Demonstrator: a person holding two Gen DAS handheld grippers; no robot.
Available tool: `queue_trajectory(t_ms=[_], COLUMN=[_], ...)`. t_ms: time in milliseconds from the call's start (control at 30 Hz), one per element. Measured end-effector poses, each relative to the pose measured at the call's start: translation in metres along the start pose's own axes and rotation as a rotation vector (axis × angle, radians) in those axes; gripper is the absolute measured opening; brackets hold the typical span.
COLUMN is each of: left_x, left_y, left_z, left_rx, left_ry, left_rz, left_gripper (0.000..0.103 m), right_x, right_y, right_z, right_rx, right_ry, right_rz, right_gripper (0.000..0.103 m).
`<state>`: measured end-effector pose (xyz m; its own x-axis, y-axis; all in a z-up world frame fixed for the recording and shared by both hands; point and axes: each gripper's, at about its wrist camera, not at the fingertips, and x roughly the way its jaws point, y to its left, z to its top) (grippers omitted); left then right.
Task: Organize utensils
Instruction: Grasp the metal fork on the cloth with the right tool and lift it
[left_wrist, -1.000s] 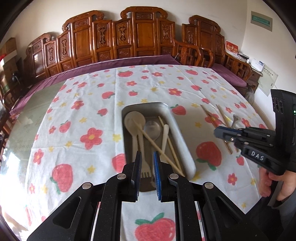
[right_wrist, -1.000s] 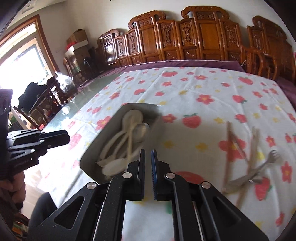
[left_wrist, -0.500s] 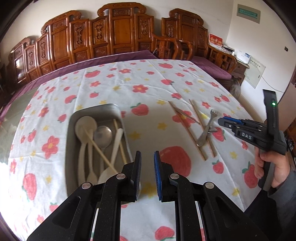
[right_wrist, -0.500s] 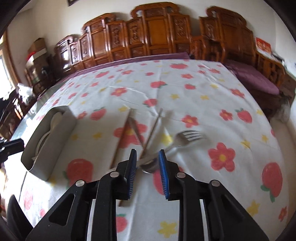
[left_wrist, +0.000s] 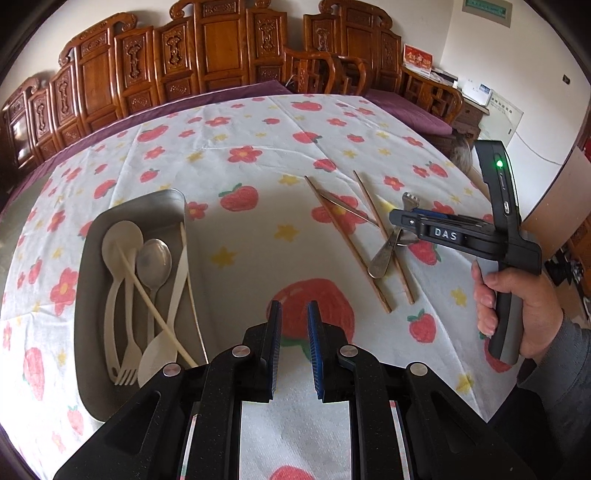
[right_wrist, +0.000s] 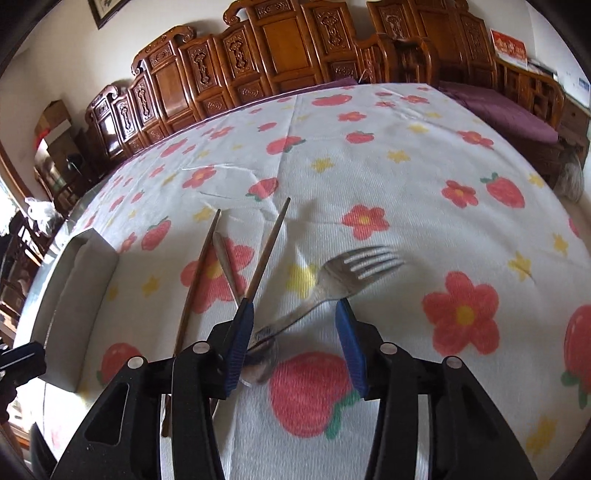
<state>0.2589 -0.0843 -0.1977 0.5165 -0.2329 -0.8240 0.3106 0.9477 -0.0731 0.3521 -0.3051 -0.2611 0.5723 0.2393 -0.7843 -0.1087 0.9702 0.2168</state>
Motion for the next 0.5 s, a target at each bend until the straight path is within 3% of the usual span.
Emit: queue_trajectory(t_ms=[100, 233, 500], left_x=[0.003, 0.007, 0.013], left_y=[-0.002, -0.004, -0.016], left_z=[-0.002, -0.003, -0.001], left_rx=[0.003, 0.001, 0.017], left_ry=[0.009, 0.018, 0.027], left_rz=[-0.001, -0.002, -0.002], left_gripper=[0.013, 0.013, 0.013], right_x=[0.001, 0.0, -0.006], right_y=[0.008, 0.002, -0.008], right_z=[0.0, 0.0, 0.001], right_rx=[-0.039, -0.029, 0.035], right_ry=[0.013, 0.016, 0.024], right_rz=[-0.052, -0.065, 0.004], right_gripper=[0.046, 0.026, 0.009])
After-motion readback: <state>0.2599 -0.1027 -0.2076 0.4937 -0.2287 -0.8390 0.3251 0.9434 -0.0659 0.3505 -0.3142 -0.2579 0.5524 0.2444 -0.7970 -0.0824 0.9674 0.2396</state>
